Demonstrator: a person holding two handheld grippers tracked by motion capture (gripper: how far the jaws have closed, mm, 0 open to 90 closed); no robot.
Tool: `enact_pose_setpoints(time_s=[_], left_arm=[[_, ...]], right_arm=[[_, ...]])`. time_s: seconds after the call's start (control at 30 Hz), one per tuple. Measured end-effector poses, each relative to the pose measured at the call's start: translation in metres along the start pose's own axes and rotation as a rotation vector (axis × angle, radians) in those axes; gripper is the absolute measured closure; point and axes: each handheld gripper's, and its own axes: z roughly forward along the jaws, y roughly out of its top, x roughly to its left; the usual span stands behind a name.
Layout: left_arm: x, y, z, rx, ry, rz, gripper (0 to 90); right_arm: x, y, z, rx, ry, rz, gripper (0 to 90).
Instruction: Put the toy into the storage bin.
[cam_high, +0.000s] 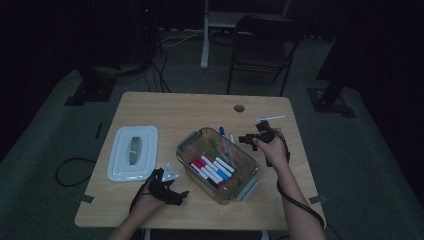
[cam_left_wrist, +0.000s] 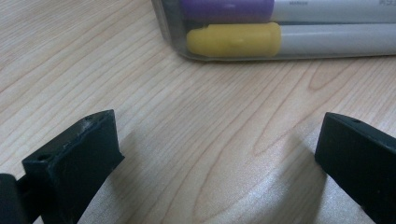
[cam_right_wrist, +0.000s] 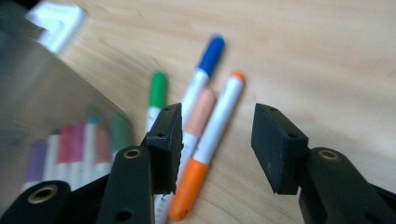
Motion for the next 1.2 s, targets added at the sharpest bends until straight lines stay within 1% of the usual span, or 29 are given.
enact_pose_setpoints(time_s=[0.03,0.07,0.13,0.17,0.2,0.23,0.27,0.33,0.4,0.47,0.5,0.53,0.6,0.67,0.7,0.73,0.77,0.87,0.93,1.07,1.2], left_arm=[[0.0,0.0,0.0,0.0,0.0,0.0,0.5],[0.0,0.0,0.0,0.0,0.0,0.0,0.5],[0.0,0.0,0.0,-0.001,0.0,0.0,0.5],[0.0,0.0,0.0,0.0,0.0,0.0,0.5],[0.0,0.0,0.0,0.0,0.0,0.0,0.5],[0.0,0.0,0.0,0.0,0.0,0.0,0.5],[0.0,0.0,0.0,0.0,0.0,0.0,0.5],[0.0,0.0,0.0,0.0,0.0,0.0,0.5],[0.0,0.0,0.0,0.0,0.0,0.0,0.5],[0.0,0.0,0.0,0.0,0.0,0.0,0.5],[0.0,0.0,0.0,0.0,0.0,0.0,0.5],[0.0,0.0,0.0,0.0,0.0,0.0,0.5],[0.0,0.0,0.0,0.0,0.0,0.0,0.5],[0.0,0.0,0.0,0.0,0.0,0.0,0.5],[0.0,0.0,0.0,0.0,0.0,0.0,0.5],[0.0,0.0,0.0,0.0,0.0,0.0,0.5],[0.0,0.0,0.0,0.0,0.0,0.0,0.5],[0.0,0.0,0.0,0.0,0.0,0.0,0.5],[0.0,0.0,0.0,0.0,0.0,0.0,0.5],[0.0,0.0,0.0,0.0,0.0,0.0,0.5],[0.0,0.0,0.0,0.0,0.0,0.0,0.5]], right_arm=[[-0.002,-0.003,0.008,0.025,-0.002,0.009,53.7],[-0.004,-0.005,0.015,0.04,-0.008,0.003,53.7],[-0.004,-0.008,0.028,0.063,-0.006,0.015,53.4],[-0.004,-0.009,0.034,0.073,-0.002,0.014,53.3],[-0.004,-0.01,0.038,0.081,-0.007,0.016,53.3],[-0.004,-0.01,0.038,0.081,-0.007,0.016,53.3],[-0.004,-0.011,0.046,0.1,-0.036,0.008,53.5],[-0.003,-0.011,0.05,0.111,-0.033,0.017,53.7],[-0.003,-0.012,0.053,0.116,-0.049,0.007,54.3],[-0.003,-0.011,0.053,0.118,-0.061,0.011,57.7],[-0.004,-0.011,0.052,0.12,-0.074,0.009,58.6],[-0.004,-0.011,0.052,0.122,-0.086,0.013,62.3],[-0.006,-0.01,0.049,0.136,-0.117,0.013,67.9],[-0.01,-0.01,0.046,0.137,-0.153,0.039,75.4],[-0.012,-0.011,0.045,0.14,-0.156,0.049,76.4],[-0.013,-0.011,0.043,0.146,-0.155,0.076,76.5],[-0.014,-0.011,0.042,0.153,-0.148,0.094,76.6],[-0.016,-0.011,0.033,0.139,-0.124,0.117,76.6],[-0.015,-0.009,0.025,0.123,-0.115,0.121,76.6],[-0.008,0.0,0.002,0.083,-0.093,0.099,76.6],[0.004,0.012,-0.024,0.034,-0.055,0.086,76.6]])
